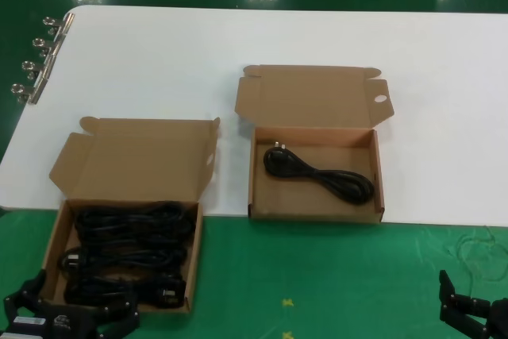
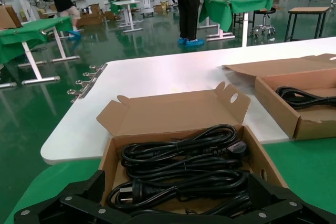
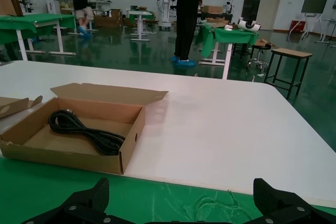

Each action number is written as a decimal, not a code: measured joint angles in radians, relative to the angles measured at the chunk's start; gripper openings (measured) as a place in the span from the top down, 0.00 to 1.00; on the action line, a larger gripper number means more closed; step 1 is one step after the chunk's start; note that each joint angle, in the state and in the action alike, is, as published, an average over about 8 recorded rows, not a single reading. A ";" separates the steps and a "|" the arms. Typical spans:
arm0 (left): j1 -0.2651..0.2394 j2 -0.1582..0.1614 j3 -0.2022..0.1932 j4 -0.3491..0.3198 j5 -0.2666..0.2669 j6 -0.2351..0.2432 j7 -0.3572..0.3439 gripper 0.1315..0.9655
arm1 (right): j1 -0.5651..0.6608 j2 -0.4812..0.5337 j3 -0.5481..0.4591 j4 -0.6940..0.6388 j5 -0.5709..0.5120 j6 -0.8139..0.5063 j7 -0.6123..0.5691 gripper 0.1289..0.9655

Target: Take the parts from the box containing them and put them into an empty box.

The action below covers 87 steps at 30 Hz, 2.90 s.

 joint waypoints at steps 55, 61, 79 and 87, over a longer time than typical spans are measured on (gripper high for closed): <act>0.000 0.000 0.000 0.000 0.000 0.000 0.000 0.00 | 0.000 0.000 0.000 0.000 0.000 0.000 0.000 0.00; 0.000 0.000 0.000 0.000 0.000 0.000 0.000 0.00 | 0.000 0.000 0.000 0.000 0.000 0.000 0.000 0.00; 0.000 0.000 0.000 0.000 0.000 0.000 0.000 0.00 | 0.000 0.000 0.000 0.000 0.000 0.000 0.000 0.00; 0.000 0.000 0.000 0.000 0.000 0.000 0.000 0.00 | 0.000 0.000 0.000 0.000 0.000 0.000 0.000 0.00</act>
